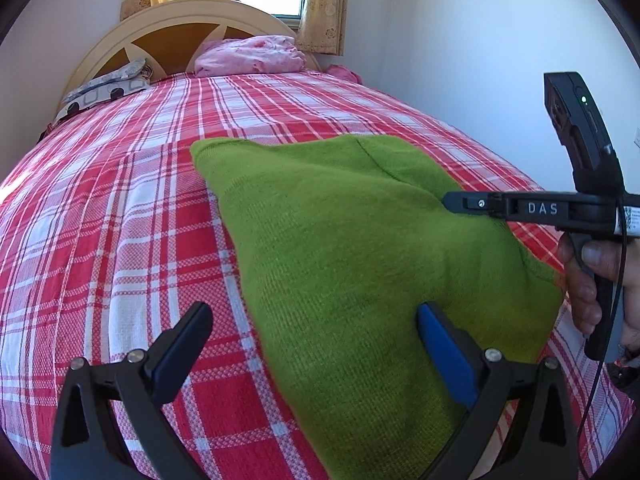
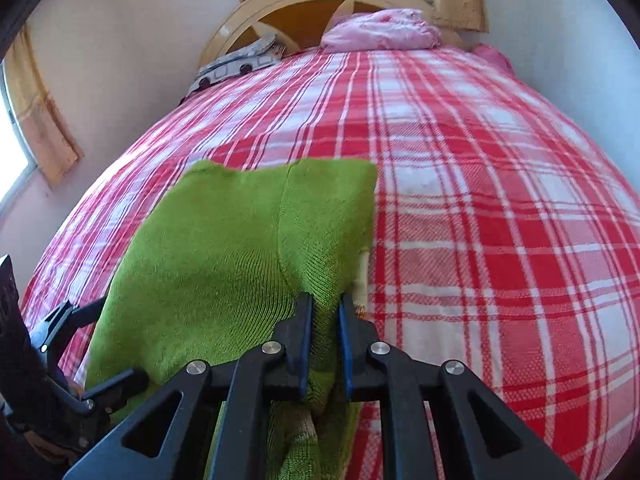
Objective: Fold small clothes
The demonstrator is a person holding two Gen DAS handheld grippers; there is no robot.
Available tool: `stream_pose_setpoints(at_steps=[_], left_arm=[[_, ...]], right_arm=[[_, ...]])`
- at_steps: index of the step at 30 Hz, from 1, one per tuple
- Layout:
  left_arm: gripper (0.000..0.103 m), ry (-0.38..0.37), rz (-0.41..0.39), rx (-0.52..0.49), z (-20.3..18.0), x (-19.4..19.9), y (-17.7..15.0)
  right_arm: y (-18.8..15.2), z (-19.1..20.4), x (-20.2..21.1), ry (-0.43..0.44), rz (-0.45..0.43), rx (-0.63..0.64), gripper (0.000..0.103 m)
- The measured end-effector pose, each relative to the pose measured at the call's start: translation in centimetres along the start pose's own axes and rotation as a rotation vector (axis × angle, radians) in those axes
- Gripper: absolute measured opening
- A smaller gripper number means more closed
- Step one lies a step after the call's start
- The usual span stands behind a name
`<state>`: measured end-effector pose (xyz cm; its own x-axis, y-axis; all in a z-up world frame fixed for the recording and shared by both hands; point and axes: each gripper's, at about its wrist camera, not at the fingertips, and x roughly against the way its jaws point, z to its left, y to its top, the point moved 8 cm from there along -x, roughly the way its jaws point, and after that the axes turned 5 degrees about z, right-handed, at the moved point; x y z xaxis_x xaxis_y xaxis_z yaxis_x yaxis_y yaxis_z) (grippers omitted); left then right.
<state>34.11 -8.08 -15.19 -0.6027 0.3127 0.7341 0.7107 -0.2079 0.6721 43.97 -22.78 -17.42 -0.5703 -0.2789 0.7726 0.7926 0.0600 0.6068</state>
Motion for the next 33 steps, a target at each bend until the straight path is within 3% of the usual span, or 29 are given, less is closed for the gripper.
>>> stream_pose_setpoints(at_steps=[4,8,10,12,14,17,20,22,27,29,30,31,33], left_arm=[[0.103,0.002,-0.018,0.005,0.1,0.4,0.0],[0.103,-0.001,0.01,-0.018,-0.4,-0.1,-0.2],[0.103,0.01,0.014,-0.025,-0.4,-0.1,-0.3],[0.103,0.009,0.018,-0.02,-0.3,-0.1,-0.3],[0.103,0.007,0.019,-0.009,-0.2,-0.1,-0.3],[0.103,0.004,0.02,-0.007,-0.2,-0.1,-0.3],[0.103,0.007,0.017,-0.006,-0.2,0.0,-0.3],[0.103,0.002,0.012,0.006,0.0,0.2,-0.3],[0.103,0.032,-0.093,0.085,1.6,2.3,0.3],[0.103,0.035,-0.04,0.116,2.2,1.1,0.3],[0.103,0.026,-0.013,0.121,2.2,0.5,0.2],[0.103,0.026,0.003,0.121,2.2,0.1,0.2],[0.103,0.031,0.021,0.122,2.2,-0.3,0.0]], right_arm=[[0.3,0.9,2.5,-0.013,-0.105,0.04,0.009],[-0.9,-1.3,-0.5,-0.024,-0.037,-0.009,0.01],[-0.8,-1.5,0.2,0.013,-0.049,-0.034,0.017],[-0.6,-1.5,1.8,-0.032,-0.071,-0.034,0.047],[-0.6,-0.6,3.9,-0.04,-0.132,-0.007,0.048],[-1.2,2.4,6.0,0.065,-0.176,0.078,0.048],[-2.8,4.7,4.9,0.133,-0.091,0.155,0.048],[-4.0,3.6,2.7,0.069,-0.005,0.144,0.046],[-4.6,1.8,2.2,0.041,0.005,0.125,0.046],[-4.9,1.1,1.6,0.021,0.018,0.12,0.048],[-5.4,0.5,1.2,0.018,0.034,0.109,0.056],[-5.9,-0.2,0.5,0.057,0.074,0.071,0.056],[-5.4,-1.1,1.1,0.104,0.059,0.02,0.056]])
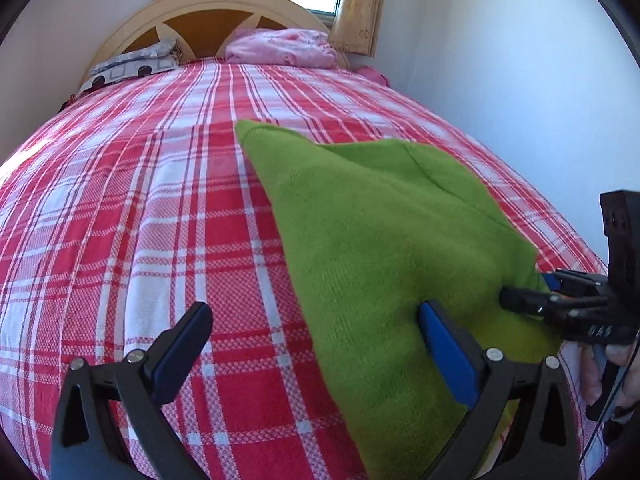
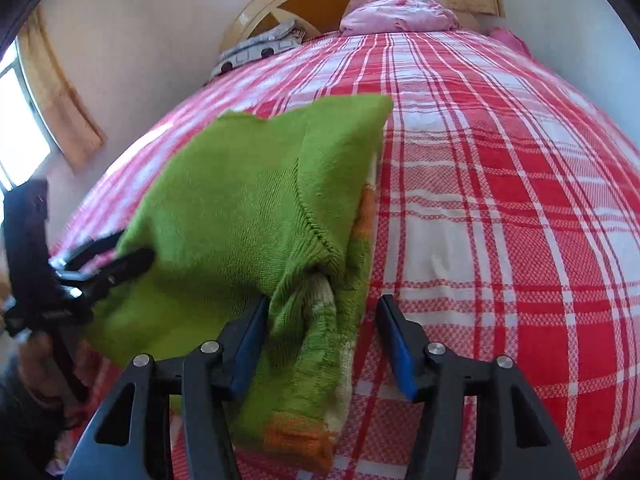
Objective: Fold small clothes
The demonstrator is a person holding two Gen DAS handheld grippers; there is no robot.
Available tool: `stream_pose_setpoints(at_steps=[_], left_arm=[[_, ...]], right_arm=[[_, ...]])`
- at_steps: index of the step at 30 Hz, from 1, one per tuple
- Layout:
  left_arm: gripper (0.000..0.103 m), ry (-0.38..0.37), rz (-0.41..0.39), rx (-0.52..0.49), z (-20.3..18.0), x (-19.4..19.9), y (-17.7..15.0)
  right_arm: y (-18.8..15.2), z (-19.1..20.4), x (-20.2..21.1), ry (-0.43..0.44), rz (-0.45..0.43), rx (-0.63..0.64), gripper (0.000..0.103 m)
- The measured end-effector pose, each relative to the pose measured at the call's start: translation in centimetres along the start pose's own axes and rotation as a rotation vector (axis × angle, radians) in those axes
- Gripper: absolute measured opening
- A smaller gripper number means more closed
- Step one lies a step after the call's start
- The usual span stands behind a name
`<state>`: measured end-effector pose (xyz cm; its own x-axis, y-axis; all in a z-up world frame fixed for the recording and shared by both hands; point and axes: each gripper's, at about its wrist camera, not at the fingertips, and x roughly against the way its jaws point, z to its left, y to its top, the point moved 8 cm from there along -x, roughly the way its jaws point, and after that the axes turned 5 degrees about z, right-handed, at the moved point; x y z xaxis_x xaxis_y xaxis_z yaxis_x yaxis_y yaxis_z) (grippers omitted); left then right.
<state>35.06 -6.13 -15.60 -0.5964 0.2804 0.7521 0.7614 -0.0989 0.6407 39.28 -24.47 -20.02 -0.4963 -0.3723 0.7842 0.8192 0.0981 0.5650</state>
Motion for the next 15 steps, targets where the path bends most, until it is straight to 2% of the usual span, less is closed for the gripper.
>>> stream_pose_setpoints(at_steps=[2,4,6,8,11,13,15], left_arm=[[0.103,-0.001,-0.006,0.005,0.1,0.1,-0.1],[0.103,-0.013,-0.001,0.021,0.3,0.1,-0.3],[0.103,-0.024,-0.01,0.035,0.4,0.5,-0.4],[0.103,-0.031,0.0,0.055,0.6,0.5,-0.6],[0.103,-0.062,0.028,0.104,0.9,0.6,-1.5],[0.103,-0.07,0.04,0.115,0.9,0.7,-2.2],[0.103,-0.06,0.039,0.11,0.8,0.9,-2.4]], right_arm=[[1.0,0.2,2.5,-0.081,-0.09,0.026,0.056],[2.9,1.2,5.4,-0.125,-0.201,0.047,0.058],[4.6,3.2,6.8,-0.09,-0.251,0.084,0.058],[6.0,6.0,6.0,-0.039,-0.219,0.15,0.058],[7.3,9.7,2.5,-0.02,-0.134,0.248,0.058],[7.5,12.1,-0.6,0.013,-0.054,0.303,0.058],[6.5,13.2,-4.9,-0.003,0.092,0.326,0.058]])
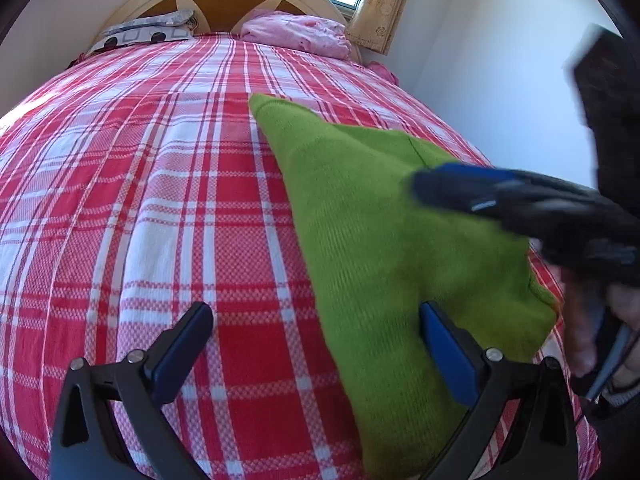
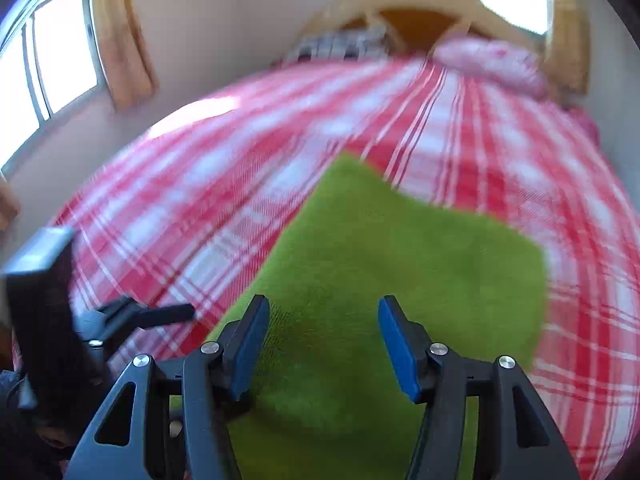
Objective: Fold small clothes
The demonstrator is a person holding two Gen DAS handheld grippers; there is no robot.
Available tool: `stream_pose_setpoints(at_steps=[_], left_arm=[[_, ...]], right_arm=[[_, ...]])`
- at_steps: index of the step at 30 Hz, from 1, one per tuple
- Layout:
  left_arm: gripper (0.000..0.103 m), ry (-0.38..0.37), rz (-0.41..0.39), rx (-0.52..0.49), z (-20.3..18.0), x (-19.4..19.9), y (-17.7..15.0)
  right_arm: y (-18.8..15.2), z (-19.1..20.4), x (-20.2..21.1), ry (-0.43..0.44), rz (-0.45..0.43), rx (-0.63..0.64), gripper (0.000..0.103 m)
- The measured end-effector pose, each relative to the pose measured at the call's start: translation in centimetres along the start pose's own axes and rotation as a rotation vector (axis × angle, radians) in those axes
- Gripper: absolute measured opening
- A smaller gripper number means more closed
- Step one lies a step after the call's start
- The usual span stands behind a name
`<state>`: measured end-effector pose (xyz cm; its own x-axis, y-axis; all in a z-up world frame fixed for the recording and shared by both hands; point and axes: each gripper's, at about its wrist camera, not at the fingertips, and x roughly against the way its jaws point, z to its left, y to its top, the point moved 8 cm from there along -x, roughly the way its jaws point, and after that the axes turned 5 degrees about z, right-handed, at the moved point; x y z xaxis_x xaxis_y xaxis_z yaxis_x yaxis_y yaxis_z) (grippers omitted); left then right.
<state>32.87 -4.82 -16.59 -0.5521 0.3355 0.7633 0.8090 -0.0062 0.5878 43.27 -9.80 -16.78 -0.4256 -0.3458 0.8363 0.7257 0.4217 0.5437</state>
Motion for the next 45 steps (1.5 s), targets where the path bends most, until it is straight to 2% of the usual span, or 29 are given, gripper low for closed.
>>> stream_pose_setpoints(at_steps=[1,2,6,9,11,13,15,18,21,24,32,37,38,40,41,42,45], left_arm=[[0.103,0.02,0.001,-0.004,0.0,0.0,-0.1],[0.103,0.035,0.004,-0.006,0.0,-0.1,-0.1],[0.103,0.023,0.023,-0.008,-0.1,-0.5,-0.2],[0.103,0.01,0.01,-0.006,0.0,-0.1,-0.1],[0.103,0.008,-0.03,0.001,0.1,0.9,0.4],[0.103,-0.014,-0.07,0.029,0.4,1.7,1.0],[0.103,-0.045,-0.047,0.051,0.4,1.2,1.6],[0.103,-0.056,0.0,0.065,0.2,-0.5,2.3],[0.103,-0.065,0.016,0.053,-0.4,-1.5,2.6],[0.103,-0.061,0.023,0.039,-0.7,-2.1,2.4],[0.103,-0.044,0.015,0.01,-1.3,-2.4,2.2],[0.103,-0.046,0.017,0.005,-1.3,-2.5,2.3],[0.103,-0.046,0.018,0.003,-1.4,-2.5,2.2],[0.103,-0.047,0.02,0.001,-1.5,-2.6,2.2],[0.103,-0.047,0.021,0.0,-1.5,-2.6,2.2],[0.103,-0.047,0.021,-0.001,-1.6,-2.6,2.3],[0.103,-0.048,0.023,-0.004,-1.7,-2.7,2.3]], right_arm=[[-0.1,0.0,-1.6,-0.019,0.045,0.011,0.059],[0.1,0.1,-2.4,-0.028,0.044,0.032,0.061],[0.4,-0.1,-2.1,-0.014,0.069,0.021,0.062],[0.0,-1.5,0.4,0.004,-0.021,-0.008,0.062],[-0.5,-3.2,2.9,0.068,-0.118,-0.084,0.063],[-1.3,-6.5,5.2,0.13,-0.206,-0.213,0.064],[-2.2,-9.9,6.0,0.154,-0.23,-0.327,0.072],[-3.5,-14.3,5.4,0.178,-0.218,-0.464,0.072],[-4.6,-16.1,3.4,0.278,-0.175,-0.554,0.072],[-5.0,-16.3,1.4,0.319,-0.138,-0.572,0.072],[-3.4,-17.7,-0.6,0.425,-0.164,-0.621,0.072],[-2.6,-16.4,-1.3,0.451,-0.143,-0.557,0.071],[-2.4,-16.1,-1.5,0.452,-0.136,-0.546,0.071],[-2.2,-16.1,-1.9,0.454,-0.132,-0.55,0.062],[-2.1,-16.2,-2.2,0.447,-0.132,-0.559,0.05],[-2.0,-16.2,-2.6,0.457,-0.128,-0.568,0.044],[-1.9,-15.9,-2.8,0.452,-0.134,-0.553,0.042]])
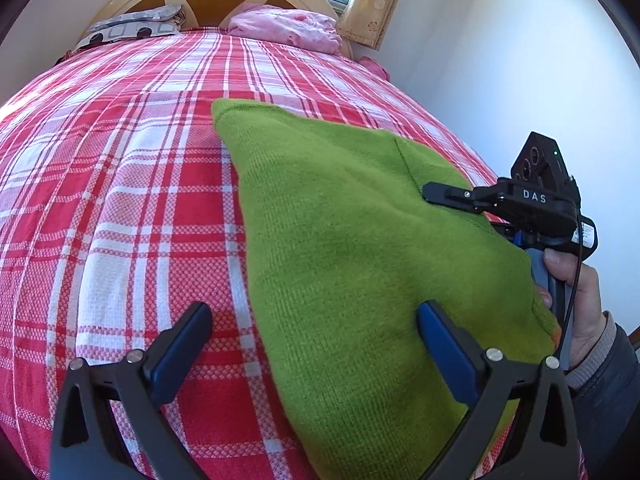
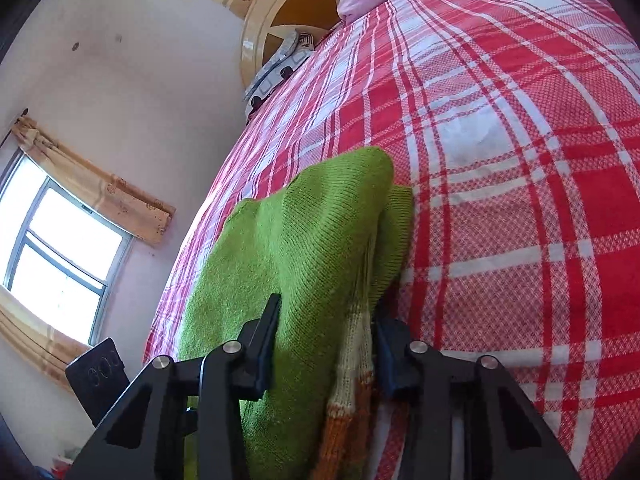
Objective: Fold small clothes
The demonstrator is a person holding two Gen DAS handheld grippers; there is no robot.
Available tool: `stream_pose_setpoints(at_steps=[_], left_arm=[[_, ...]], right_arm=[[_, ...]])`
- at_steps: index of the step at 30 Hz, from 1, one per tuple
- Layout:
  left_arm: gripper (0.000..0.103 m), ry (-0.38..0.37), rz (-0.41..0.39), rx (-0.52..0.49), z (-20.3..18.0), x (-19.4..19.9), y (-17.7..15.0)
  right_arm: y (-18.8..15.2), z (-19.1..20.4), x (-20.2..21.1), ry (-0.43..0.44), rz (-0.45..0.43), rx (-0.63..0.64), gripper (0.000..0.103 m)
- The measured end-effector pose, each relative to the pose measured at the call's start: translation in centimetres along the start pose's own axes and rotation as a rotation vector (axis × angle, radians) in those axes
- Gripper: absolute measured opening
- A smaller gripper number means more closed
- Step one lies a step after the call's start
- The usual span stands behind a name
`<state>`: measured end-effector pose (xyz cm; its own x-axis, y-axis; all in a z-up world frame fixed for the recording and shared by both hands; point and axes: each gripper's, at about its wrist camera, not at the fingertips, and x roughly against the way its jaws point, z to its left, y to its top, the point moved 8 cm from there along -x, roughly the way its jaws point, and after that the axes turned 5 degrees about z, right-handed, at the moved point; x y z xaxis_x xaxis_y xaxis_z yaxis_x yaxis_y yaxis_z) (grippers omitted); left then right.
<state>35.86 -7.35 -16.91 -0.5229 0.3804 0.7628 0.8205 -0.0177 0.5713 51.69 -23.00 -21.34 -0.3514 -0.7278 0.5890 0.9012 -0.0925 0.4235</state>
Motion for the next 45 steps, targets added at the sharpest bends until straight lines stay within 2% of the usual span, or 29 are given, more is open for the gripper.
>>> stream_pose_setpoints(at_steps=[4,6,8,12,17,19,27,45], left_arm=[[0.103,-0.014,0.006,-0.008,-0.3,-0.2,0.0],[0.1,-0.032,0.006,-0.015,-0.6,-0.2,0.0],[0.082,-0.077,0.003,-0.032,-1.2,0.0,-0.1],[0.069,-0.082,-0.006,-0.055,-1.8,0.4,-0.1],[0.046,-0.072,-0.018,-0.071,-2.0,1.5,-0.1],[0.042,-0.082,-0.01,-0.052,-1.7,2.1,-0.2],[0.039,-0.061,-0.026,-0.055,-0.9,5.7,-1.7],[0.037,0.029,-0.099,-0.022,4.0,13.6,-6.5]], right_arm=[[-0.2,0.0,-0.2,-0.015,0.003,0.015,0.04],[-0.3,0.2,-0.3,-0.033,-0.001,0.032,0.036],[-0.4,0.6,-0.5,-0.048,-0.008,0.05,0.034],[-0.6,0.8,-0.3,-0.074,-0.024,0.067,0.032],[-1.2,1.8,0.1,-0.118,-0.063,0.106,0.029],[-1.5,2.4,0.5,-0.114,-0.076,0.12,0.029],[-4.3,6.3,1.2,-0.061,-0.095,0.148,0.028],[-10.8,16.4,-2.5,0.077,-0.047,0.232,0.028]])
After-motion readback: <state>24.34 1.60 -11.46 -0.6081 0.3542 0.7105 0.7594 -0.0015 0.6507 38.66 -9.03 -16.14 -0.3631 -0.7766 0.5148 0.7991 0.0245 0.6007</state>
